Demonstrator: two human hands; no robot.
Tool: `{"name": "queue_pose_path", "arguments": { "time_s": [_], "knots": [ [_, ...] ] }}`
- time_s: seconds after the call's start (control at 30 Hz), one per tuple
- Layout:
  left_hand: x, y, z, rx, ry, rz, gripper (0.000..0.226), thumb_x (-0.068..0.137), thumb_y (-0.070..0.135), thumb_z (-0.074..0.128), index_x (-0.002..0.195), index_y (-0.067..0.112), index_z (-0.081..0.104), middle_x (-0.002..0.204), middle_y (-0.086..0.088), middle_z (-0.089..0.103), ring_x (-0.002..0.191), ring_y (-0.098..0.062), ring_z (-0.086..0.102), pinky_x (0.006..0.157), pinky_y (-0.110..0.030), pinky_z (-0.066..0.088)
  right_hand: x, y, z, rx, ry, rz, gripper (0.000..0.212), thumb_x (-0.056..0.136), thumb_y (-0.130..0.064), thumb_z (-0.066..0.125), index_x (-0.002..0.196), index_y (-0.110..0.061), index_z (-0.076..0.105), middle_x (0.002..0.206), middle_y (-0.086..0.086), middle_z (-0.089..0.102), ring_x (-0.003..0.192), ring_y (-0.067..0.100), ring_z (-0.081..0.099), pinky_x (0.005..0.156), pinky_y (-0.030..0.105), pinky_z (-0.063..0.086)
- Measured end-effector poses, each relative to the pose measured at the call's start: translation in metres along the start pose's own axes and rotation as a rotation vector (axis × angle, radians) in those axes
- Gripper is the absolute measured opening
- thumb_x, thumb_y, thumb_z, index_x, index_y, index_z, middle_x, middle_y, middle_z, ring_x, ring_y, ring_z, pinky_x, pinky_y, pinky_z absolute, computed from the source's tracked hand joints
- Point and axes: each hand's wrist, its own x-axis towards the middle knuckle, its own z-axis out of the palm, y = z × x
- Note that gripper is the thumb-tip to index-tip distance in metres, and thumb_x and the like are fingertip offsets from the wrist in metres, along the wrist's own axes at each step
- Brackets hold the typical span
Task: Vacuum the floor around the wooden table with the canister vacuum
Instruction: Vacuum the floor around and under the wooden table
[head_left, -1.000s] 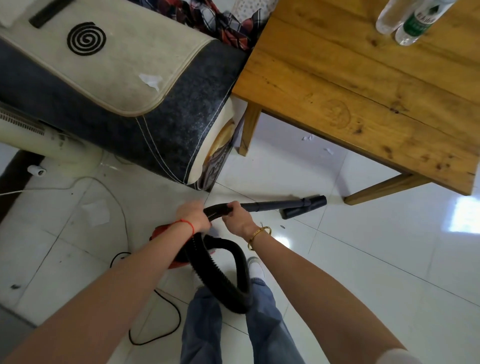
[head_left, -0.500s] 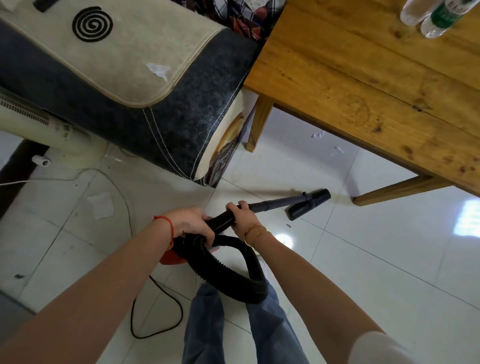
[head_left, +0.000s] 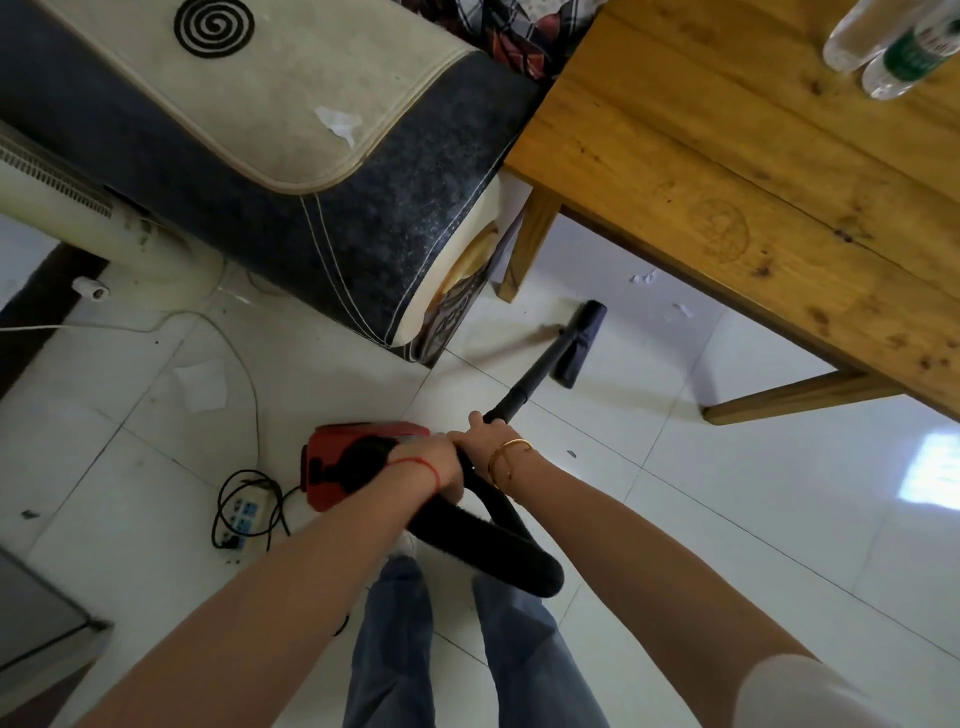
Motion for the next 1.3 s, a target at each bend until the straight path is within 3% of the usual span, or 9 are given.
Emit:
{"name": "queue_pose_path", "arguments": {
  "time_s": [0.17,0.3,0.47,0.67,0.8,0.97,1.13,1.2,1.3],
  "knots": [
    [0.008,0.030,0.031,0.080,0.270,-0.062,0.034,0.092,0.006,0.052,0.126,0.006,0.053,0.125,-0.007,0.056,0.114,-0.025,0.058,0.090,-0.036,0.053,-0.005,0.007,0.015,0.085,0.084,-0.037,0.042,0.094,-0.012,0.046,0.134,-0.019,0.040,0.123,0.018,0.042,0.106,0.039,0.051,0.084,0.043,0.048],
    [0.011,0.015,0.036,0.095,0.374,0.009,0.031,0.092,0.012,0.056,0.123,0.005,0.051,0.120,-0.009,0.060,0.111,-0.023,0.059,0.087,-0.030,0.049,-0.008,0.029,0.030,0.217,0.152,0.021,0.075,0.086,-0.008,0.059,0.148,-0.022,0.018,0.152,0.012,0.021,0.123,0.040,0.039,0.098,0.046,0.045],
    [0.010,-0.006,0.032,-0.101,0.268,0.089,0.039,0.088,0.025,0.063,0.120,0.005,0.053,0.112,-0.012,0.062,0.100,-0.028,0.063,0.074,-0.033,0.049,-0.009,0.038,0.041,0.315,0.137,0.070,0.089,0.085,-0.011,0.065,0.151,-0.024,0.007,0.159,0.007,-0.001,0.127,0.038,0.036,0.104,0.043,0.041],
    [0.001,-0.023,0.034,-0.267,0.072,0.252,0.013,0.091,0.022,0.054,0.094,0.010,0.052,0.081,-0.006,0.055,0.069,-0.020,0.054,0.056,-0.024,0.040,-0.001,0.028,0.050,0.373,0.169,0.083,0.064,0.081,-0.011,0.068,0.137,-0.015,0.037,0.149,0.011,0.023,0.120,0.042,0.045,0.103,0.041,0.042],
    [-0.006,-0.038,0.040,-0.446,-0.053,0.324,0.010,0.093,0.025,0.054,0.097,0.017,0.051,0.078,0.001,0.060,0.062,-0.010,0.059,0.059,-0.019,0.047,-0.005,0.024,0.050,0.230,0.170,0.050,0.043,0.084,-0.013,0.064,0.124,-0.013,0.047,0.133,0.011,0.038,0.111,0.042,0.047,0.097,0.043,0.045],
    [-0.009,-0.040,0.043,-0.339,-0.227,0.263,0.023,0.091,0.026,0.053,0.111,0.015,0.051,0.100,-0.002,0.066,0.079,-0.016,0.062,0.074,-0.026,0.049,-0.011,0.011,0.048,-0.027,0.039,-0.005,0.042,0.088,-0.014,0.059,0.127,-0.014,0.046,0.128,0.013,0.043,0.114,0.043,0.045,0.099,0.044,0.042],
    [-0.008,-0.002,0.045,0.041,-0.126,0.155,0.055,0.088,0.030,0.060,0.133,0.006,0.038,0.126,-0.012,0.055,0.111,-0.027,0.057,0.091,-0.033,0.046,-0.010,-0.001,0.054,-0.175,0.001,-0.046,0.042,0.090,-0.007,0.053,0.131,-0.013,0.047,0.127,0.014,0.047,0.115,0.041,0.047,0.097,0.041,0.041],
    [0.002,0.006,0.056,0.030,-0.112,0.101,0.072,0.089,0.030,0.060,0.143,0.002,0.023,0.133,-0.015,0.049,0.118,-0.030,0.054,0.095,-0.036,0.044,-0.010,0.002,0.053,-0.193,-0.009,-0.069,0.043,0.090,-0.009,0.053,0.133,-0.015,0.047,0.127,0.013,0.048,0.114,0.040,0.048,0.097,0.041,0.041],
    [0.010,0.008,0.075,-0.023,0.031,0.123,0.066,0.090,0.025,0.057,0.142,0.004,0.022,0.131,-0.017,0.049,0.115,-0.032,0.055,0.087,-0.037,0.046,-0.005,0.018,0.053,-0.156,-0.011,-0.083,0.040,0.087,-0.012,0.058,0.126,-0.015,0.049,0.124,0.013,0.049,0.110,0.039,0.049,0.096,0.042,0.043]
  ]
}}
